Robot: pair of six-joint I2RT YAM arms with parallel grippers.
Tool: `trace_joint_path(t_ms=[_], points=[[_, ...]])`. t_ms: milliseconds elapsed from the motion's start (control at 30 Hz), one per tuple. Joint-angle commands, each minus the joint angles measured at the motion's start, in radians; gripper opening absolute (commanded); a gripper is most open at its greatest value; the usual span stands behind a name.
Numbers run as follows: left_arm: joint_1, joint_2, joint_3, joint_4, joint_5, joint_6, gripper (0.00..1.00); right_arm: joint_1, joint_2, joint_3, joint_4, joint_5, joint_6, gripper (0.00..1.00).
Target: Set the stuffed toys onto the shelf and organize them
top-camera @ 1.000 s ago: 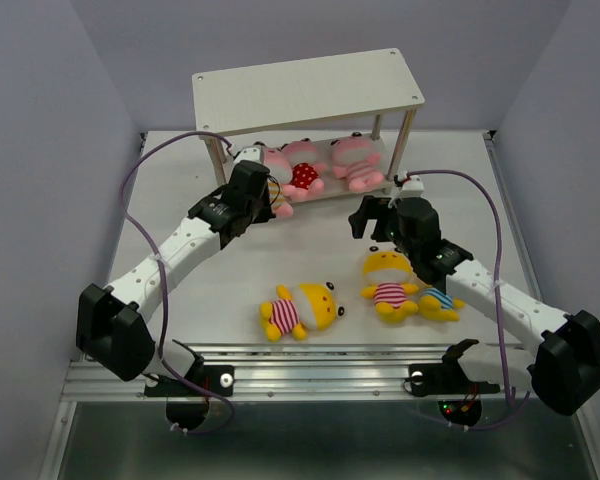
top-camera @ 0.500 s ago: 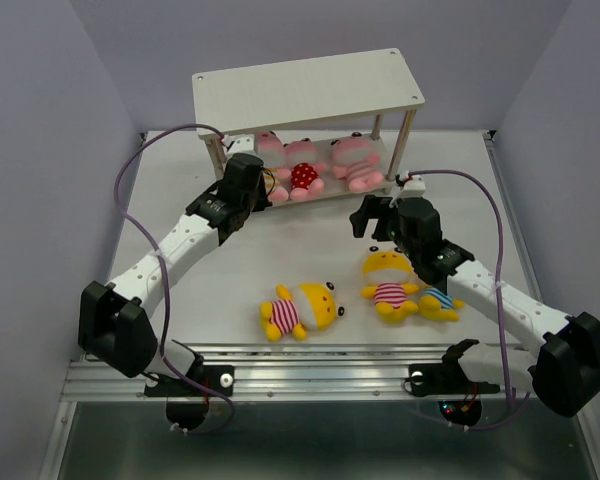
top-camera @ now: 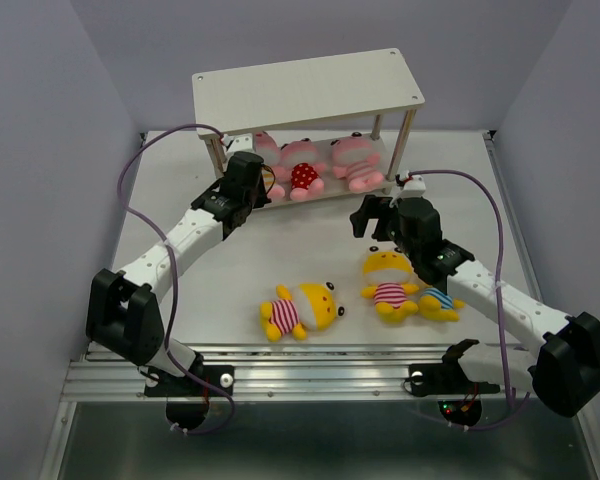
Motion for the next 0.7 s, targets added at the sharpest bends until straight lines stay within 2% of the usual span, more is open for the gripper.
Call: trace_joint_path(t_ms=[0, 667], points=[[0.006, -0.007, -0.012, 0.082, -0.029, 0.020, 0.00, -0.006, -0.015, 0.003, 0.017, 0.032, -0.017, 1.00], [0.032, 0.057, -0.021, 0.103, -0.004, 0.013, 0.00, -0.006, -0.004, 0.006, 0.017, 0.042, -0.017, 1.00]])
